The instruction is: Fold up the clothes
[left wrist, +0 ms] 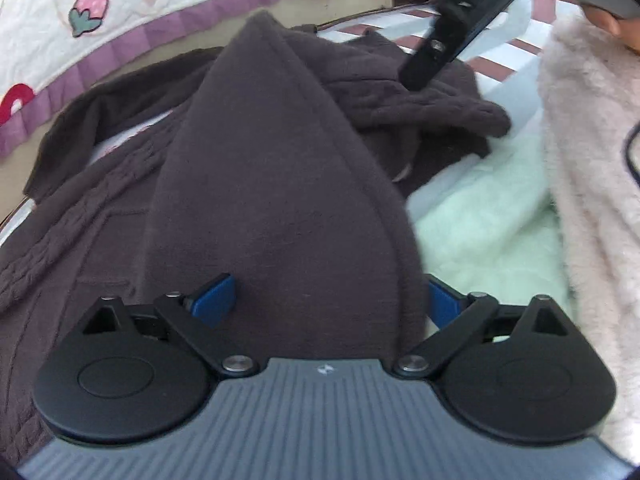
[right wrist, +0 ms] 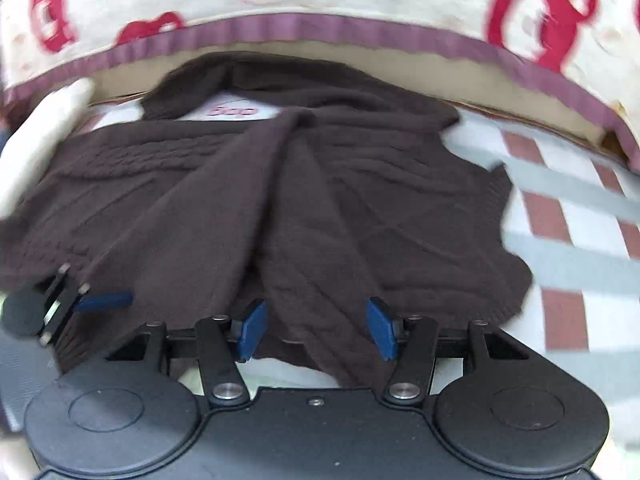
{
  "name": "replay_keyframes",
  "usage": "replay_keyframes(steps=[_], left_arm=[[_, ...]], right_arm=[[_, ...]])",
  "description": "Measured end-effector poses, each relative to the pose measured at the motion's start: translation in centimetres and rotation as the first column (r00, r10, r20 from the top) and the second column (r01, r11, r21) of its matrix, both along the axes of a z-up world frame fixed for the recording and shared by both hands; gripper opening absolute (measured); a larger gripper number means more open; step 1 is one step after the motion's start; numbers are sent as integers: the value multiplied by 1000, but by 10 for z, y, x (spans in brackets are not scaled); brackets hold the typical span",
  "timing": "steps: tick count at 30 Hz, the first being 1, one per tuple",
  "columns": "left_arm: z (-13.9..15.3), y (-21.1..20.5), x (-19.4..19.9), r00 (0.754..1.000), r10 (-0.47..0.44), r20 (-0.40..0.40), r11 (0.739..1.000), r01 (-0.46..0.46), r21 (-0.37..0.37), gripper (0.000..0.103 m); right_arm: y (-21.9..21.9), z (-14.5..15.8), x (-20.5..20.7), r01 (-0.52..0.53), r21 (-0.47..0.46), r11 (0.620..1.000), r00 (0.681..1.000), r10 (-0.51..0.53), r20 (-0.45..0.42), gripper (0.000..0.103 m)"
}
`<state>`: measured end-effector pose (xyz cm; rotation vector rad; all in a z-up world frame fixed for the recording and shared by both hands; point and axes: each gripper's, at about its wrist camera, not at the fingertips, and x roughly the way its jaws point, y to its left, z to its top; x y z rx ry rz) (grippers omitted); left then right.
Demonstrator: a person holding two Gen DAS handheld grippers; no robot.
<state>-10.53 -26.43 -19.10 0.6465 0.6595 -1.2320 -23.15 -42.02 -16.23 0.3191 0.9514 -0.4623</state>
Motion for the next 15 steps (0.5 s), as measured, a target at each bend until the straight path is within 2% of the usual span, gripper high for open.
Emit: replay_keyframes(steps=[1,2,3,4,6,8,9,10,12,13,14,15], left_arm=[[5,5,6,999,23,-38,999,-24,-22,63],[10,9,12,996,46,-77,998,-49,-44,34],[14,12,17,994,70,-86,996,-74,-47,20],[17,13,20,993,96,-63,995,-98,-32,16],[24,15,27,989,148,17,989,-147,-26,15],[36,21,42,978,206,18,977,-205,-60,14],[45,25,50,972,235,24,969,-233,-85,13],[55,30,58,964,263,46,959,-257,-117,13],[76,41,75,941,327,87,934,-308,-182,13],[87,48,85,926,365,96,916,-339,-214,13],[96,56,96,913,399,88,898,-370,-238,13],[104,62,109,897,437,74,877,-406,-256,13]], right_arm=[[1,-1,1,-6,-9,1000,1000,6,-11,62],[2,-2,1,-10,-20,1000,1000,9,-22,62],[1,-5,3,7,-26,1000,999,-8,-46,62],[0,-8,6,26,-33,999,997,-28,-72,63],[-10,-24,16,50,-11,999,979,-51,-199,63],[-20,-42,28,26,67,997,953,-5,-303,62],[-24,-43,33,13,48,999,952,2,-307,60],[-27,-43,38,0,21,1000,952,6,-305,49],[-28,-29,44,-65,-157,985,971,27,-238,32],[-33,-26,47,-66,-220,973,978,19,-208,20],[-39,-22,50,-60,-277,959,984,10,-178,14],[-45,-19,53,-52,-333,942,989,2,-148,13]])
